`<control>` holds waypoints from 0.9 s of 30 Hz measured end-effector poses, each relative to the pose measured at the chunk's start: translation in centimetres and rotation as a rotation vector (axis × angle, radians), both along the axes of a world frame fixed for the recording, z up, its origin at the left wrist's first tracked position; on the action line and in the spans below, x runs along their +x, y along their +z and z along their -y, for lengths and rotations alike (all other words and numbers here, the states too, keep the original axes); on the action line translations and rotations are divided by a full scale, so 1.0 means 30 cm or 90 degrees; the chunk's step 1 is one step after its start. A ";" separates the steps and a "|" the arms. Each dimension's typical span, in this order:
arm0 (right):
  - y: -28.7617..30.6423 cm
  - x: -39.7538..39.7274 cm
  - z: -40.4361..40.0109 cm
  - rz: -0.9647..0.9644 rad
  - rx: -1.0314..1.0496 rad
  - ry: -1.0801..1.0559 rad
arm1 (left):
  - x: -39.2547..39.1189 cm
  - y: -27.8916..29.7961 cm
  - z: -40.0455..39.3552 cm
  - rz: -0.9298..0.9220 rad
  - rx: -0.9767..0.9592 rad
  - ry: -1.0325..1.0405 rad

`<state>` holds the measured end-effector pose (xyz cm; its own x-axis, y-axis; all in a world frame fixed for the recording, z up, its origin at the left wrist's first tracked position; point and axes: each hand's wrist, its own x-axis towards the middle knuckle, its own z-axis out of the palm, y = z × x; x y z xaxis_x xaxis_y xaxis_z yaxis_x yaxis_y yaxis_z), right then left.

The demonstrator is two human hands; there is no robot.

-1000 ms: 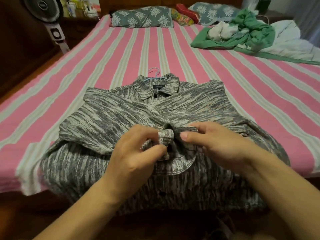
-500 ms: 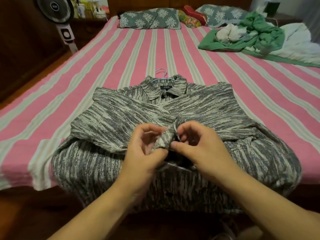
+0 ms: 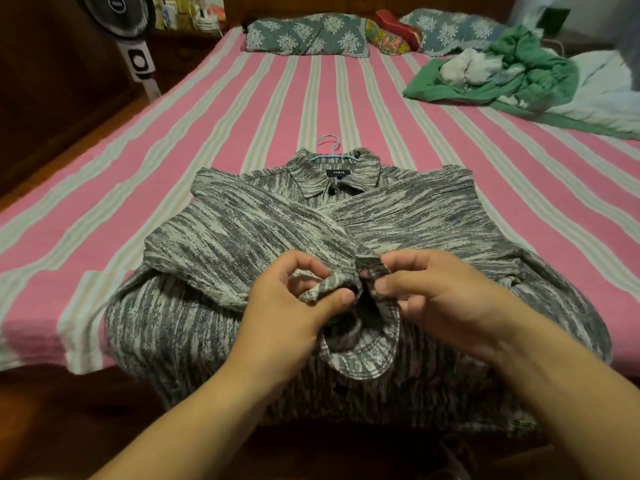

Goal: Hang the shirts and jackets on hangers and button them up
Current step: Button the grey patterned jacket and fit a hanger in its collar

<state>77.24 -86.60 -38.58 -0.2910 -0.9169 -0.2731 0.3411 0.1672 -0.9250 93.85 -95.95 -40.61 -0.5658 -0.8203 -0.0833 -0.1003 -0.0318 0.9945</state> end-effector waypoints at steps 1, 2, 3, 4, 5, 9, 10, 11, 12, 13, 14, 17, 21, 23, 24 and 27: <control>0.008 -0.012 -0.004 0.014 0.005 0.021 | 0.003 0.002 -0.001 0.015 -0.009 -0.008; 0.009 -0.022 -0.008 0.014 0.010 0.043 | 0.003 0.001 -0.001 0.033 -0.027 -0.020; 0.009 -0.028 -0.013 0.009 0.017 0.063 | 0.006 0.004 -0.004 0.048 -0.047 -0.029; 0.003 -0.035 -0.016 0.005 0.025 0.074 | 0.007 0.009 -0.006 0.059 -0.072 -0.032; 0.002 -0.036 -0.018 0.001 0.031 0.084 | 0.007 0.014 -0.009 0.070 -0.098 -0.027; -0.007 -0.021 -0.014 -0.032 0.053 0.059 | -0.004 0.031 -0.012 0.085 -0.172 -0.012; -0.009 -0.017 -0.013 -0.045 0.056 0.031 | -0.006 0.030 -0.008 0.093 -0.192 -0.017; -0.010 -0.011 -0.012 -0.059 0.056 0.012 | -0.007 0.030 -0.004 0.103 -0.205 -0.023; -0.014 -0.009 -0.013 -0.068 0.051 0.009 | -0.009 0.030 0.001 0.108 -0.208 -0.028; -0.014 -0.005 -0.015 -0.078 0.046 0.014 | -0.011 0.032 0.004 0.112 -0.200 -0.031; -0.011 0.001 -0.018 -0.096 0.040 0.026 | -0.013 0.032 0.007 0.115 -0.187 -0.034; -0.010 0.008 -0.023 -0.203 0.033 0.063 | -0.020 0.034 0.013 0.144 -0.154 -0.036; -0.021 0.032 -0.034 -0.201 0.056 0.127 | -0.025 0.018 0.042 0.166 -0.141 -0.053; -0.019 0.040 -0.031 -0.234 0.060 0.146 | -0.026 0.021 0.047 0.131 -0.057 -0.092; -0.018 0.032 -0.029 -0.355 0.058 0.151 | -0.025 0.022 0.051 0.127 -0.009 -0.118; -0.012 -0.009 -0.021 -0.794 -0.007 0.147 | -0.013 0.031 0.080 0.157 0.048 -0.203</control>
<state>76.98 -85.98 -38.95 -0.1770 -0.9811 0.0785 -0.7961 0.0958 -0.5975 93.45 -98.34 -39.67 -0.7460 -0.5938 -0.3014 -0.3526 -0.0318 0.9353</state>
